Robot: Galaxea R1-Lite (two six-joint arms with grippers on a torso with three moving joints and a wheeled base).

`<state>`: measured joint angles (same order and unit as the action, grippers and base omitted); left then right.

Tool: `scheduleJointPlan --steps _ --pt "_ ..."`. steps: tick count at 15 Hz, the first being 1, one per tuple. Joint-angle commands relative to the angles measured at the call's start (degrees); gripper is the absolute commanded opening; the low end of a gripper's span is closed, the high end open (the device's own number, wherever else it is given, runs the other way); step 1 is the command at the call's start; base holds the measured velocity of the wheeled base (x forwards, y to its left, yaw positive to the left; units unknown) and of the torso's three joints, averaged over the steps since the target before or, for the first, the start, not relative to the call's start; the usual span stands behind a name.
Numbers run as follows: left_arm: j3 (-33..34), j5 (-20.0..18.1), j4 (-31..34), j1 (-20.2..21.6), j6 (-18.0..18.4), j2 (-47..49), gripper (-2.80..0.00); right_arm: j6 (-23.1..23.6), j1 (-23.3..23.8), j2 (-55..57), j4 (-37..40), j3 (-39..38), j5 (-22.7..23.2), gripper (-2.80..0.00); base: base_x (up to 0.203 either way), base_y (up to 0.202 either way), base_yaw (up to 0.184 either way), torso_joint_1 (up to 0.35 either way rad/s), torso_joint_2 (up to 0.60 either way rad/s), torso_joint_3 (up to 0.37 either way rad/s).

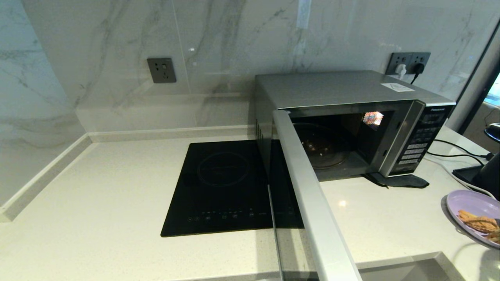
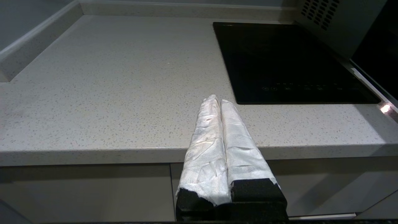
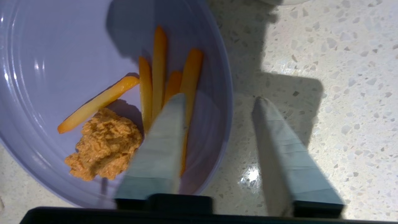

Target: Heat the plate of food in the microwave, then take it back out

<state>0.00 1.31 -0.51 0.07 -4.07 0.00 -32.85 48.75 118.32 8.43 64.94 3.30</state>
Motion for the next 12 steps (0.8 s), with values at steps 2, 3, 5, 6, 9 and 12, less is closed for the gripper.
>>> scheduleJointPlan --steps 2,3,5,6,9,12 --pt "0.0 0.01 -0.02 0.01 -0.06 0.09 -2.8 -0.27 0.45 -1.77 0.0 -0.41 0.13 0.0 0.0 0.0 0.0 0.0 0.0 0.0" --pt "0.0 0.01 -0.02 0.01 -0.06 0.09 -2.8 -0.28 0.49 -2.68 0.0 -0.5 0.13 0.0 0.0 0.0 0.0 0.0 0.0 0.0" --pt "0.0 0.01 -0.02 0.01 -0.06 0.09 -2.8 -0.22 0.93 -4.94 0.03 -0.53 0.13 0.0 0.0 0.0 0.0 0.0 0.0 0.0" --pt "0.0 0.01 -0.02 0.01 -0.06 0.09 -2.8 -0.2 1.03 -6.41 0.06 -0.52 0.19 0.0 0.0 0.0 0.0 0.0 0.0 0.0" --pt "0.0 0.01 -0.02 0.01 -0.06 0.09 -2.8 0.93 1.46 -11.6 0.09 -0.5 0.17 0.0 0.0 0.0 0.0 0.0 0.0 0.0" --pt "0.0 0.01 -0.02 0.01 -0.06 0.09 -2.8 2.28 1.23 -17.51 0.53 -0.07 0.63 0.0 0.0 0.0 0.0 0.0 0.0 0.0"
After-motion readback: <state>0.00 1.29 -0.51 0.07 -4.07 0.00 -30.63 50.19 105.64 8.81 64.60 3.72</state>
